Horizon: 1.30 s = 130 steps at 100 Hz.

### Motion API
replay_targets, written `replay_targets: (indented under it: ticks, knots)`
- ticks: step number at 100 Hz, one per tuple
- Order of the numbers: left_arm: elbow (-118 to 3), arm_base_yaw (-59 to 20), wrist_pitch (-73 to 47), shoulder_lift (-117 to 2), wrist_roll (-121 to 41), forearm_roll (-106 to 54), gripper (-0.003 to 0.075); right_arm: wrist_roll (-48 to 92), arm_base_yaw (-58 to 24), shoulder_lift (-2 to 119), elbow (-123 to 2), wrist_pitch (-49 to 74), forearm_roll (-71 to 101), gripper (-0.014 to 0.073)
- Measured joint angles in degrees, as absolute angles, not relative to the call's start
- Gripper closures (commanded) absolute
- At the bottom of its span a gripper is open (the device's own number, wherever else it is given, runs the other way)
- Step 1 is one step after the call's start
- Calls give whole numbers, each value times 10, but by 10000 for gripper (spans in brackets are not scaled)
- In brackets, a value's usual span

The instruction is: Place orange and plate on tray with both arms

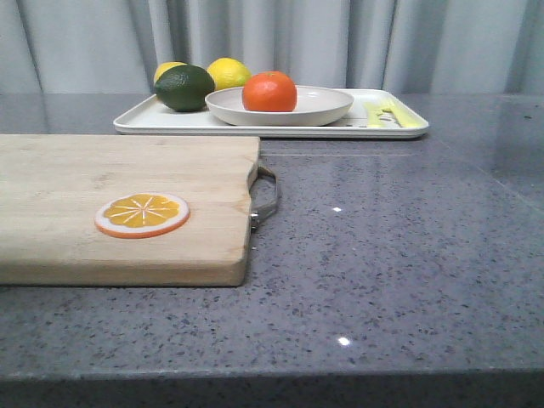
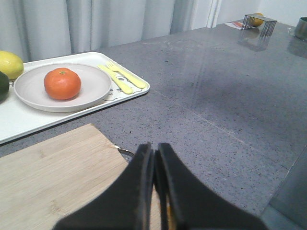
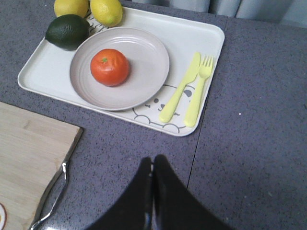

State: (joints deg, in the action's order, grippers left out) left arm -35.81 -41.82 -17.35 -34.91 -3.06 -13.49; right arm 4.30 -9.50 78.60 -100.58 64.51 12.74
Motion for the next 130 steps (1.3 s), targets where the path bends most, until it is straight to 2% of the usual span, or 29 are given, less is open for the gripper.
replay_targets:
  ticks: [45, 78, 106, 130]
  knots:
    - [-353, -418, -173, -346, -31, -135, 741, 51, -95, 540, -658, 472, 95, 661]
    - [-306, -418, -173, -296, -31, -135, 741, 52, -95, 373, -443, 371, 81, 661]
    - [-255, -418, -173, -215, -31, -136, 741, 52, -95, 240, -331, 335, 81, 661]
    - [-246, -418, -174, -179, -31, -137, 741, 52, -95, 188, -303, 335, 81, 661]
